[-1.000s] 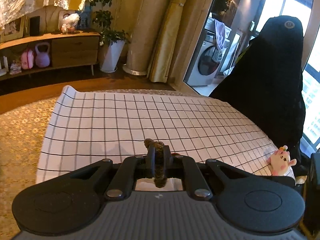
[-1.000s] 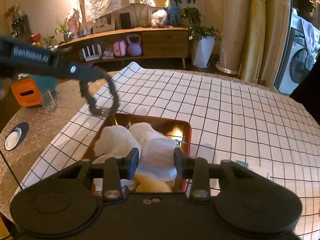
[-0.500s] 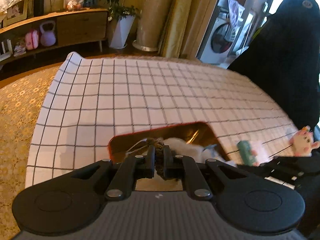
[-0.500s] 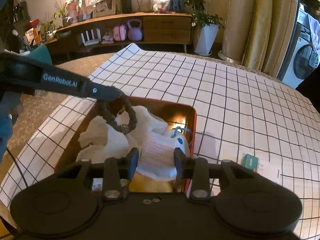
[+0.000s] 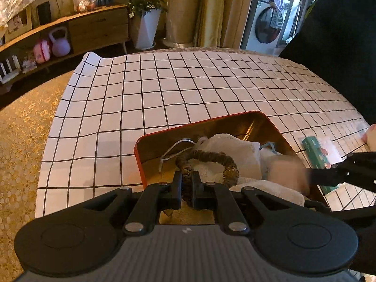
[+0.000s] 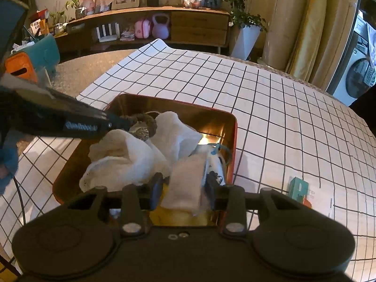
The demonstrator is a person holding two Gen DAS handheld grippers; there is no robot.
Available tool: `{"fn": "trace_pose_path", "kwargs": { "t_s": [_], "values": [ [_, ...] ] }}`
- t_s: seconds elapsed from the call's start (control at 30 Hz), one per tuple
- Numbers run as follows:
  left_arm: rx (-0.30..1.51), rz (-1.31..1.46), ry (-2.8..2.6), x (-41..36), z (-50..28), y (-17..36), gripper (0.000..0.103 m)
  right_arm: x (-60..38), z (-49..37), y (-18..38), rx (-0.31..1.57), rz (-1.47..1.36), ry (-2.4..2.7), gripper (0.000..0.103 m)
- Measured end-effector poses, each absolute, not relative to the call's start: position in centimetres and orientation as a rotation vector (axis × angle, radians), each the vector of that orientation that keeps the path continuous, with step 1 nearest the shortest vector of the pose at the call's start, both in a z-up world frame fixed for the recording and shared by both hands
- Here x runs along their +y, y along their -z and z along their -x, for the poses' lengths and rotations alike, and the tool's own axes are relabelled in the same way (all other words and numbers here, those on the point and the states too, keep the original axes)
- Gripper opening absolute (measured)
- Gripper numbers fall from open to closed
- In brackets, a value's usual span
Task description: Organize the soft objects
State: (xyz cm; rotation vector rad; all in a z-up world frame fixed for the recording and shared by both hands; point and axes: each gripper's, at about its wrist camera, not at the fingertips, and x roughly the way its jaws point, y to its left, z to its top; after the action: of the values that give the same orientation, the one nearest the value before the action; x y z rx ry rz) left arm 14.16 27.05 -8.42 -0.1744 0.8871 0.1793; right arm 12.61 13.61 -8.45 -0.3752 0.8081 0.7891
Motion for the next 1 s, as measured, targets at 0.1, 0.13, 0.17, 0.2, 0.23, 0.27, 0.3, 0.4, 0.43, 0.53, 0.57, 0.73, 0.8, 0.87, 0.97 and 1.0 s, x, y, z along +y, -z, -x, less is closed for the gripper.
{"fn": "trace_pose_path", "kwargs": {
  "t_s": [0.1, 0.13, 0.17, 0.2, 0.23, 0.27, 0.3, 0.4, 0.43, 0.53, 0.57, 0.73, 0.8, 0.87, 0.97, 1.0],
  "values": [
    [0.888, 0.168, -0.187, 26.8, -14.1, 8.3, 0.008, 13.5, -12.3, 8.1, 0.796, 0.387, -0.793, 0.045],
    [0.885, 0.168, -0.190, 26.8, -14.0, 8.1, 0.008, 13.3, -12.1, 7.9, 0.789, 0.386, -0.793, 0.049],
    [0.882, 0.167, -0.192, 26.7, -13.9, 8.0, 0.008, 13.2, -12.0, 7.7, 0.785, 0.384, -0.797, 0.052],
    [0.880, 0.169, -0.193, 26.7, -13.8, 7.8, 0.009, 13.1, -11.8, 7.6, 0.782, 0.384, -0.797, 0.054],
    [0.878, 0.171, -0.192, 26.7, -13.7, 7.6, 0.009, 12.9, -11.7, 7.4, 0.777, 0.386, -0.795, 0.056],
    [0.875, 0.170, -0.190, 26.7, -13.6, 7.5, 0.010, 12.7, -11.6, 7.2, 0.775, 0.385, -0.795, 0.056],
    [0.873, 0.172, -0.190, 26.6, -13.4, 7.3, 0.010, 12.4, -11.5, 7.0, 0.779, 0.378, -0.797, 0.056],
    [0.867, 0.182, -0.186, 26.5, -12.9, 6.8, 0.016, 11.8, -11.3, 6.5, 0.784, 0.350, -0.799, 0.057],
    [0.863, 0.185, -0.188, 26.4, -12.7, 6.6, 0.018, 11.6, -11.1, 6.2, 0.784, 0.342, -0.802, 0.058],
    [0.848, 0.193, -0.192, 26.3, -12.1, 5.8, 0.031, 11.1, -10.5, 5.5, 0.774, 0.320, -0.809, 0.061],
    [0.842, 0.201, -0.189, 26.3, -11.8, 5.6, 0.038, 10.8, -10.3, 5.2, 0.774, 0.308, -0.813, 0.062],
    [0.788, 0.190, -0.193, 25.5, -10.4, 4.1, 0.065, 9.3, -9.2, 3.8, 0.758, 0.253, -0.827, 0.062],
    [0.773, 0.177, -0.185, 25.0, -9.7, 3.3, 0.065, 8.8, -8.8, 3.1, 0.740, 0.242, -0.829, 0.063],
    [0.756, 0.160, -0.174, 24.3, -8.7, 2.4, 0.065, 8.1, -8.2, 2.4, 0.721, 0.222, -0.830, 0.064],
    [0.734, 0.130, -0.162, 23.4, -7.3, 1.4, 0.065, 7.1, -7.4, 1.5, 0.690, 0.197, -0.836, 0.067],
    [0.725, 0.124, -0.162, 23.1, -6.8, 1.2, 0.065, 6.8, -7.1, 1.2, 0.680, 0.193, -0.839, 0.067]
  ]
}}
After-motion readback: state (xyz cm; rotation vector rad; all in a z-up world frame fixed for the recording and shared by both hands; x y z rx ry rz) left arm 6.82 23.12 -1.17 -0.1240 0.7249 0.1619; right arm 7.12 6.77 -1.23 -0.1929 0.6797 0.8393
